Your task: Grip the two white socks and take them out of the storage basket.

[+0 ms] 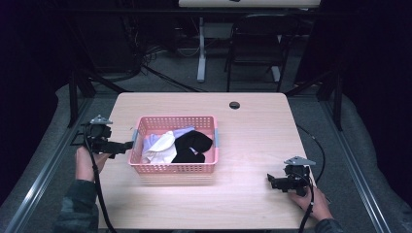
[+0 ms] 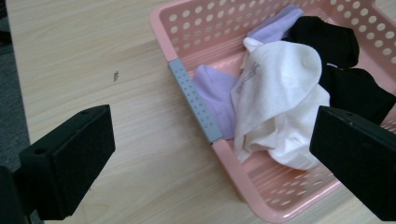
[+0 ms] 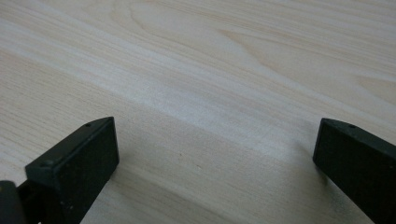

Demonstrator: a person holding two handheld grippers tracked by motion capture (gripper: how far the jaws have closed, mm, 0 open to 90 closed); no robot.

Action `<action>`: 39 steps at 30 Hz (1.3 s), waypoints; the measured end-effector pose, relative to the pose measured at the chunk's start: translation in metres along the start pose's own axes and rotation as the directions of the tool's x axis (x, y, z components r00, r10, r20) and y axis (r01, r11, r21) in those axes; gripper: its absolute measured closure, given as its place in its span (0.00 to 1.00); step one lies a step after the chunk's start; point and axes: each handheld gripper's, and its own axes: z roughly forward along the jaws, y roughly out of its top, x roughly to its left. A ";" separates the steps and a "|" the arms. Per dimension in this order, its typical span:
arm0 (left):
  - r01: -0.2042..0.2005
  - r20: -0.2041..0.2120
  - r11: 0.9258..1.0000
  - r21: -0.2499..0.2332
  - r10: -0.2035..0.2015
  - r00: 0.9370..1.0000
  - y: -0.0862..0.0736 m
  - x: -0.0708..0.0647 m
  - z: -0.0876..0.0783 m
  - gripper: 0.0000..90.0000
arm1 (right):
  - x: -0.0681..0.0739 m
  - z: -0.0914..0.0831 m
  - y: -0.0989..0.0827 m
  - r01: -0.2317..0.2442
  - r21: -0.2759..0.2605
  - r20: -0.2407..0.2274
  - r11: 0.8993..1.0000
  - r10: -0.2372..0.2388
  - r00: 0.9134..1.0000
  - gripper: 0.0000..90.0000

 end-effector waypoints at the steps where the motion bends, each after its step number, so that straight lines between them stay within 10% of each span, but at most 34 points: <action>1: -0.008 0.009 1.000 0.011 0.008 1.000 0.002 -0.001 0.001 0.00 | 0.000 0.000 0.000 -0.001 -0.001 0.002 1.000 0.001 1.000 0.00; 20: -0.023 0.065 0.993 0.118 0.016 0.998 0.028 -0.025 0.039 0.15 | 0.000 0.000 0.000 0.000 0.000 0.000 1.000 0.000 1.000 0.00; 39: -0.046 0.091 0.967 0.252 0.024 0.996 0.025 -0.039 0.076 0.38 | 0.000 0.000 0.000 0.000 0.000 0.000 1.000 0.000 1.000 0.00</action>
